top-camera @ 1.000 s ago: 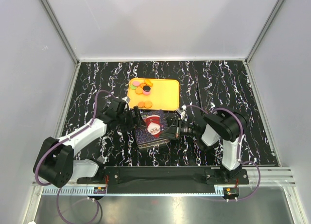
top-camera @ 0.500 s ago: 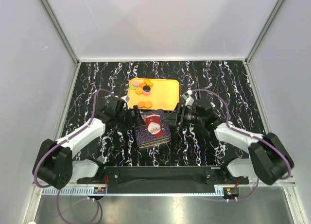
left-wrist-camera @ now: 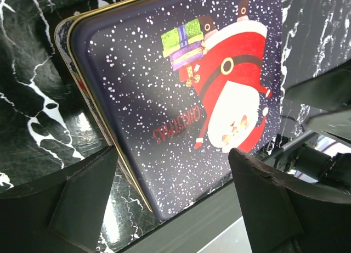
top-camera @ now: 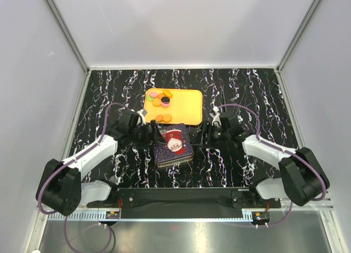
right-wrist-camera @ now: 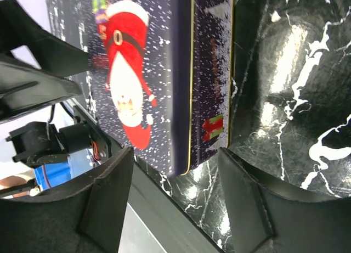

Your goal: Pack the cookies

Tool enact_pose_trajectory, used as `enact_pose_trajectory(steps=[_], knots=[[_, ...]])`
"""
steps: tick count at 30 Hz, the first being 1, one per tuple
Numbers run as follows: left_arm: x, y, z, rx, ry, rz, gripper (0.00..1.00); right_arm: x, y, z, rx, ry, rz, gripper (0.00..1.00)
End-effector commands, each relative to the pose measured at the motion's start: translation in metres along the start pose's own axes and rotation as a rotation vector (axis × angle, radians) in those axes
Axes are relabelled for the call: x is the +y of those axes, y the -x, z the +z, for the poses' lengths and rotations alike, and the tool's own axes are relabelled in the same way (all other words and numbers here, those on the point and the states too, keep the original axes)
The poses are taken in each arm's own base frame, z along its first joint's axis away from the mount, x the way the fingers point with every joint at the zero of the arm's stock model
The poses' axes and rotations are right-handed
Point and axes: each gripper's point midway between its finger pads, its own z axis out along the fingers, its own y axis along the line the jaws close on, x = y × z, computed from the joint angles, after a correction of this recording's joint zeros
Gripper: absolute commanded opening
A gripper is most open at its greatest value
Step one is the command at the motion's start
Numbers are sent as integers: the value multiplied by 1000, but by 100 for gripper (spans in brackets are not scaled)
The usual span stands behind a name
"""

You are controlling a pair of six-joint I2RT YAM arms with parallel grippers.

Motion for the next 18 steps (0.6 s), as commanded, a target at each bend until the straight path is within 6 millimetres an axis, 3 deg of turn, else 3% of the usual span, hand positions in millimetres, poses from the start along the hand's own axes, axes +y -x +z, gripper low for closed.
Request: enact_pose_trajectory(steps=[1,9,18], knots=[[-20,4,-1,-7,-98,4,87,6,3,6,9,36,-36,68],[-24,10,-2,-17,-95,7,82,1,-1,7,31,-21,-56,55],[-36,14,-3,-13,-134,3,77,16,-6,14,61,66,-43,54]])
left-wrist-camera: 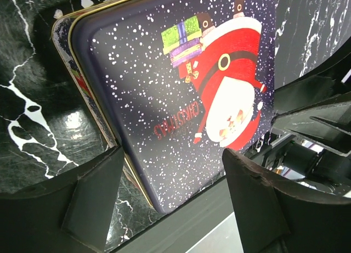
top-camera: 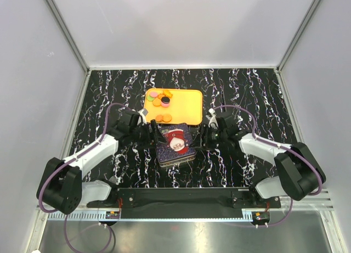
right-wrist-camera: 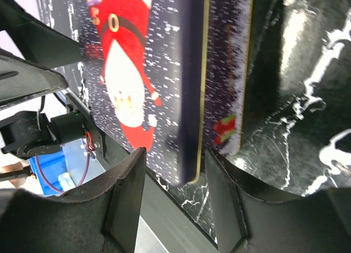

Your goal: Pack the cookies

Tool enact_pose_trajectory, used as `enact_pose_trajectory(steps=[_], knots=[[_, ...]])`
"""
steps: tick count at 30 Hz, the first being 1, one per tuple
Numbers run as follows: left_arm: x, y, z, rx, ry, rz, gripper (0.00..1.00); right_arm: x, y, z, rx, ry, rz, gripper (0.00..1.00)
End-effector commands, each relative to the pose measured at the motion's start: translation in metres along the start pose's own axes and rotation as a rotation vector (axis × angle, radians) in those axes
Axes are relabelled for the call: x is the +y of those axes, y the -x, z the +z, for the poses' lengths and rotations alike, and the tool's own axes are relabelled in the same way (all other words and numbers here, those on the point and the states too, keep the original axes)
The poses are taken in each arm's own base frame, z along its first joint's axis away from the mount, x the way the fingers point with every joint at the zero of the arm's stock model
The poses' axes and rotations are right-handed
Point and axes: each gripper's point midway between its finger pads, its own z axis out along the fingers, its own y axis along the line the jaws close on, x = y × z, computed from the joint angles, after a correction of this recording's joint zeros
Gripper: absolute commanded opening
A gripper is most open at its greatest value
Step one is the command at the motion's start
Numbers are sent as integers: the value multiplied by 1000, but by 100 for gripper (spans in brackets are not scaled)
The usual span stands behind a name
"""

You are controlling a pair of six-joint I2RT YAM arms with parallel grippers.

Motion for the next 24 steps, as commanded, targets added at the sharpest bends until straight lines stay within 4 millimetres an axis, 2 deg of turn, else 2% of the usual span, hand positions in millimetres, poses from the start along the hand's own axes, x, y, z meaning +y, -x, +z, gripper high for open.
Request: enact_pose_trajectory(steps=[1,8,9,11,12,13,15,18,19,22,24], knots=[[-30,14,-5,-25,-101,30,77,22,8,3,-12,87,-34,54],[-28,14,-5,-27,-91,30,73,16,9,2,-13,44,-40,48],[-25,14,-4,-30,-80,29,73,7,12,1,-34,-14,-39,45],[-22,13,-4,-32,-69,29,74,-2,16,-9,-39,-110,-57,40],[-20,14,-3,-38,-62,30,74,-1,27,-13,-75,-143,-73,37],[-20,14,-3,-41,-63,34,74,-2,27,-22,-78,-180,-85,34],[-19,15,-3,-48,-54,38,75,7,41,-34,-130,-200,-112,30],[-18,18,-4,-56,-44,47,75,9,48,-50,-160,-288,-156,17],[-18,18,-4,-57,-43,51,75,17,48,-54,-151,-307,-183,13],[-17,18,-3,-56,-40,56,75,25,52,-59,-165,-330,-208,7],[-17,18,-2,-53,-41,56,75,23,51,-59,-165,-337,-207,7]])
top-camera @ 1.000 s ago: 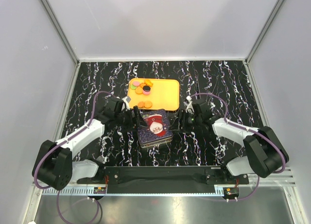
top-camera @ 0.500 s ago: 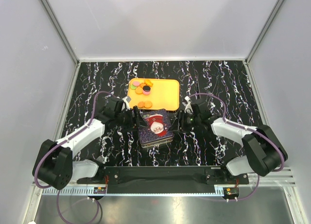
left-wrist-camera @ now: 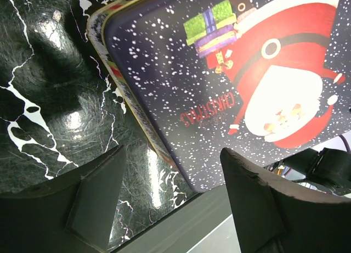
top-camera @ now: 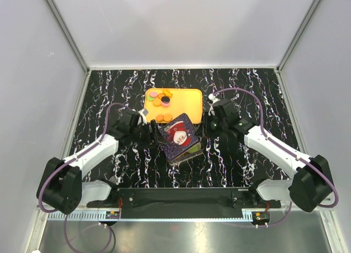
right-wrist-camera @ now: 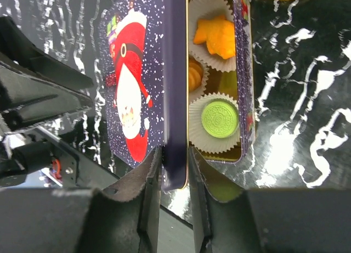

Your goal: Pack the cookies

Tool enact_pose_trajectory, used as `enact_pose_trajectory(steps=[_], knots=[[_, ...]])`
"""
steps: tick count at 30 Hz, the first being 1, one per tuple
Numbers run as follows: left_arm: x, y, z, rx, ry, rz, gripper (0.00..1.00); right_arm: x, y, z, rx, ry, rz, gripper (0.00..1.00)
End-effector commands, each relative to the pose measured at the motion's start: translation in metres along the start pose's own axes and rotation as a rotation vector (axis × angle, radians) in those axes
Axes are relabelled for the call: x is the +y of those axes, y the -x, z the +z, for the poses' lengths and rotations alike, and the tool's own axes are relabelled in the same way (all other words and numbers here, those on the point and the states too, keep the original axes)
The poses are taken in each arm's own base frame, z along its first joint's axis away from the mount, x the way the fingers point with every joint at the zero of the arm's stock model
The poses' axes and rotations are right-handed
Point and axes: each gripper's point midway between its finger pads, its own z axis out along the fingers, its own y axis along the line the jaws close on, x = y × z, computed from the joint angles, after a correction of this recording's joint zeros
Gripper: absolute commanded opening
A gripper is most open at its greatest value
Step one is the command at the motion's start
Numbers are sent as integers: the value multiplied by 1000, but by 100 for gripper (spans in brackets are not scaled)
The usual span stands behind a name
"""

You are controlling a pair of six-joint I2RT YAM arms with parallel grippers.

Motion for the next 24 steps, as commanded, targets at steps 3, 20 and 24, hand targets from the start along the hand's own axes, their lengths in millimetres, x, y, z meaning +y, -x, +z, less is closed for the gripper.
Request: enact_pose_trajectory(steps=[3,20,24], knots=[[-16,18,-1,-48,-38,50,75,-26,-11,-5,16,-134,-26,6],[-17,19,17,-41,-61,52,86,-67,-33,30,38,-202,20,39],[-19,21,21,-39,-60,46,86,-75,-27,39,36,-234,29,41]])
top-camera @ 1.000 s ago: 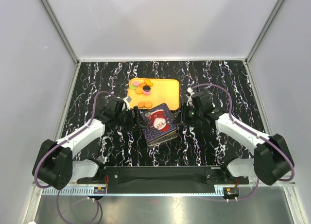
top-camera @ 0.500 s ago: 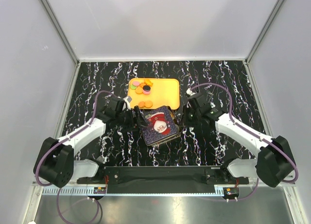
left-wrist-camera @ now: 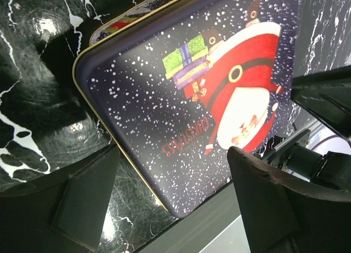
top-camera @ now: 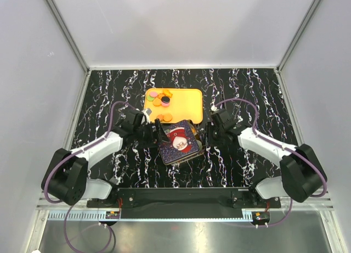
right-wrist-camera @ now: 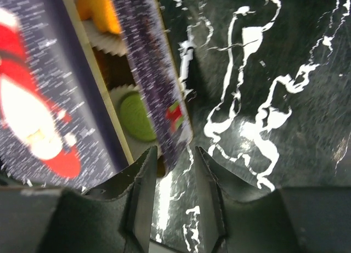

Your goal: Pack the cookies

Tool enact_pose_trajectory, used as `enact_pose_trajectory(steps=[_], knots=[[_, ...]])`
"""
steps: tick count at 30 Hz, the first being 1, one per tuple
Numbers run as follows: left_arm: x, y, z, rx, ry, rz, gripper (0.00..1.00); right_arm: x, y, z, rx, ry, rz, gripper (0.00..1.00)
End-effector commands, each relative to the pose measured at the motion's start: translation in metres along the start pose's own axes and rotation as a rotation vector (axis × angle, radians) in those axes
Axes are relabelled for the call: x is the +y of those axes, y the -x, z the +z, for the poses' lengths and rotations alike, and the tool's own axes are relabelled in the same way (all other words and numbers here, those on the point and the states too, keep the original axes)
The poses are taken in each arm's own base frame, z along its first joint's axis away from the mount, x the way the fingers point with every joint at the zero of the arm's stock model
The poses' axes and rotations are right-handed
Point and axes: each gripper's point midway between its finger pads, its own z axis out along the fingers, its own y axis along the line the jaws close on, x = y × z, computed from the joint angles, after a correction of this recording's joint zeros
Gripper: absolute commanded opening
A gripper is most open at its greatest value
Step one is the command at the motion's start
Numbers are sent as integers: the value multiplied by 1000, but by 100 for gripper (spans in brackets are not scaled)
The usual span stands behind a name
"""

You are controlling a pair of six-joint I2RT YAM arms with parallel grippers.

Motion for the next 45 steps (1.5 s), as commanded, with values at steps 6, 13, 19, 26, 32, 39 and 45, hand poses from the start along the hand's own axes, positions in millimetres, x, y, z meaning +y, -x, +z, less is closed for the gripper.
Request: enact_pose_trajectory(steps=[6,13,19,26,32,39,45], knots=[[-20,21,7,-40,-41,40,86,3,30,12,-85,-6,9,41],[-21,25,10,-31,-29,52,86,16,34,2,-99,50,4,34],[-25,30,11,-30,-23,66,86,33,24,-2,-75,147,20,12],[-26,33,12,-25,-17,73,86,23,29,-18,-120,94,11,28],[-25,35,14,-23,-3,78,86,22,22,-15,-92,96,-1,29],[-25,42,18,-25,8,97,87,30,40,-25,-154,137,-41,37],[-29,49,22,-23,5,105,89,46,55,-24,-161,222,-68,50]])
